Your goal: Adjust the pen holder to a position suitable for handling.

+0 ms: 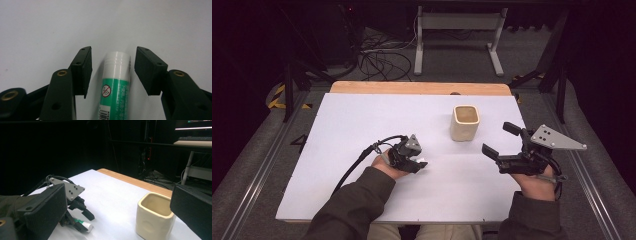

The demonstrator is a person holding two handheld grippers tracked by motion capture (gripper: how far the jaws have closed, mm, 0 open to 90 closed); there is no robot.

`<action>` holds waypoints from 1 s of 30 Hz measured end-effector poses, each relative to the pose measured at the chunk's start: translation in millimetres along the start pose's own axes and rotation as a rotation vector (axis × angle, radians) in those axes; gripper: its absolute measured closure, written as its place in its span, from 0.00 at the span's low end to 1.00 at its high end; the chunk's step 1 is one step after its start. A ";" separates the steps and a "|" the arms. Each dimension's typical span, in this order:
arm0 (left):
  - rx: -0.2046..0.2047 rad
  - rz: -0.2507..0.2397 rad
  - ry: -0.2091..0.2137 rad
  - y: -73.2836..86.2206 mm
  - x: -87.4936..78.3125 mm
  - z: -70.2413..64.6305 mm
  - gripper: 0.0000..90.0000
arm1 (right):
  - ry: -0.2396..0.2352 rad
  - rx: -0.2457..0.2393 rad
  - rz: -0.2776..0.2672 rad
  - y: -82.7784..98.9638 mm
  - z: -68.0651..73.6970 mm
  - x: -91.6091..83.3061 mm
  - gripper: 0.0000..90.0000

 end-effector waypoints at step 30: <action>0.006 0.034 0.035 1.9 9.4 -0.7 0.72 | -0.011 -0.009 0.009 0.5 1.5 2.6 0.02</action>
Point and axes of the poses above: each handheld gripper's, and its own axes: x roughly forward along the jaws, y roughly out of its underside, z roughly to its left, the point moved 4 cm from there along x, roughly forward along the jaws, and after that the axes turned 12 degrees about y, right-handed, at the moved point
